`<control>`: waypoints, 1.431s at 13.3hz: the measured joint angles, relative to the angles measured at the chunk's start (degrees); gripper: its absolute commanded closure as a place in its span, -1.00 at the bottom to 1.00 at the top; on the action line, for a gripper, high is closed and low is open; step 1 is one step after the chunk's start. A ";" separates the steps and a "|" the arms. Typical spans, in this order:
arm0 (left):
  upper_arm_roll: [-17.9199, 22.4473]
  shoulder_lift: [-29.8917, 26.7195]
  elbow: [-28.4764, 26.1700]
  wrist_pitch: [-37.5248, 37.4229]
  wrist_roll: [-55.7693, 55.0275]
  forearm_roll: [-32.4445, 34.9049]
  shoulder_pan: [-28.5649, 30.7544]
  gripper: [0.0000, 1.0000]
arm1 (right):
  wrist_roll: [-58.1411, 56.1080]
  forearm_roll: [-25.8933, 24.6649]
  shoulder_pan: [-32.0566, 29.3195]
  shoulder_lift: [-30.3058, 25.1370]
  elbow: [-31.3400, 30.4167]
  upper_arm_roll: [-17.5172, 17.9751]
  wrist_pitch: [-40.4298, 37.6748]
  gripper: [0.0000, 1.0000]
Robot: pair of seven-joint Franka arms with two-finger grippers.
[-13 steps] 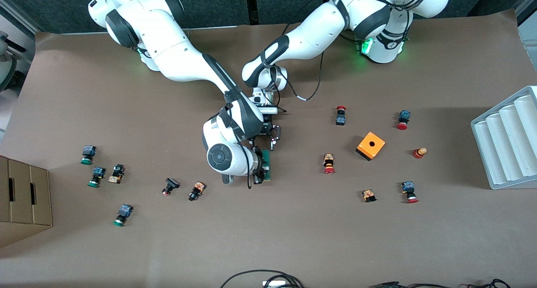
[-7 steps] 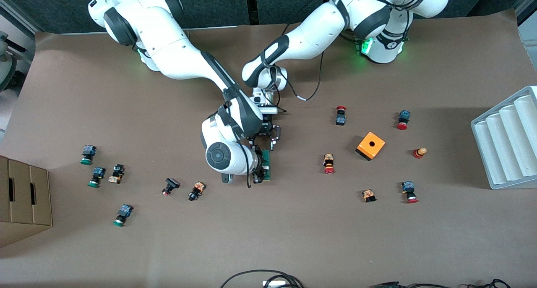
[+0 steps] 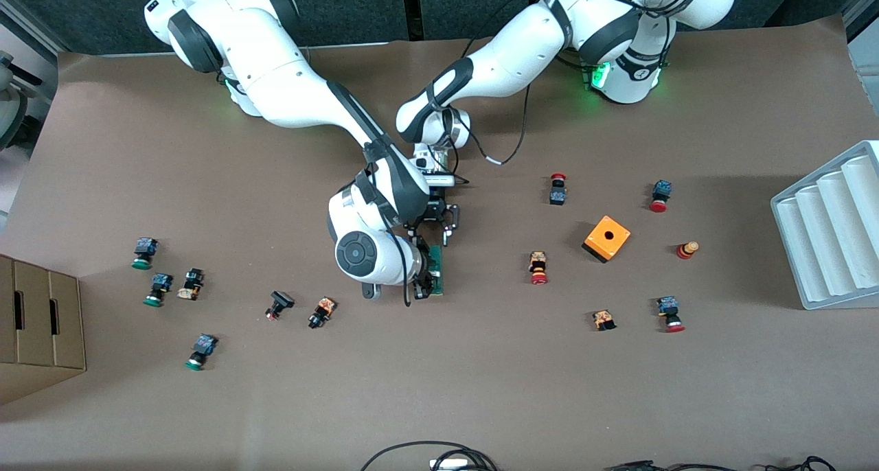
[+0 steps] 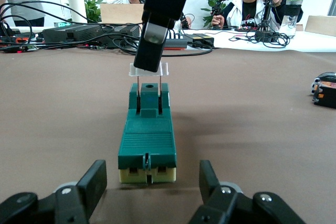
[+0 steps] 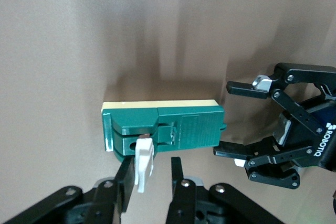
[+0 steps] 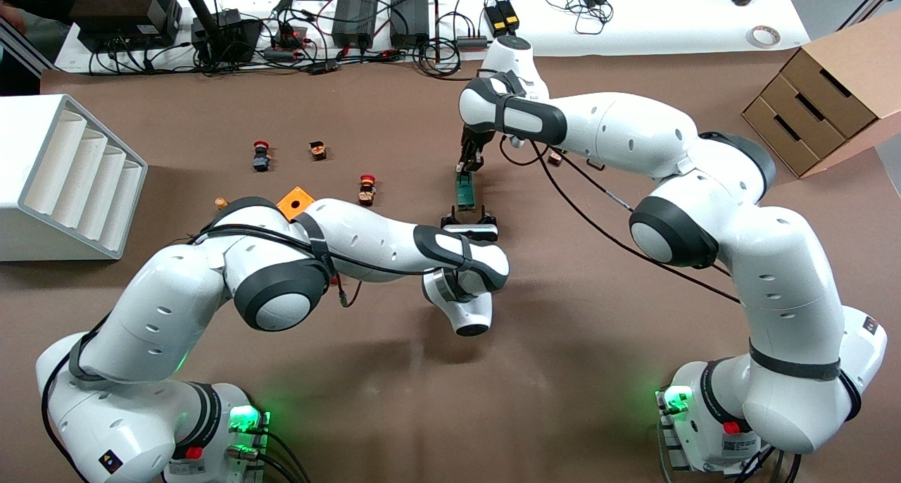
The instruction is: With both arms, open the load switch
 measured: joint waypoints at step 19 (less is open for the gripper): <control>0.01 0.01 0.00 0.00 0.00 0.17 0.00 -0.59 | -0.38 -0.01 0.70 -1.43 -1.47 0.09 -1.62 0.42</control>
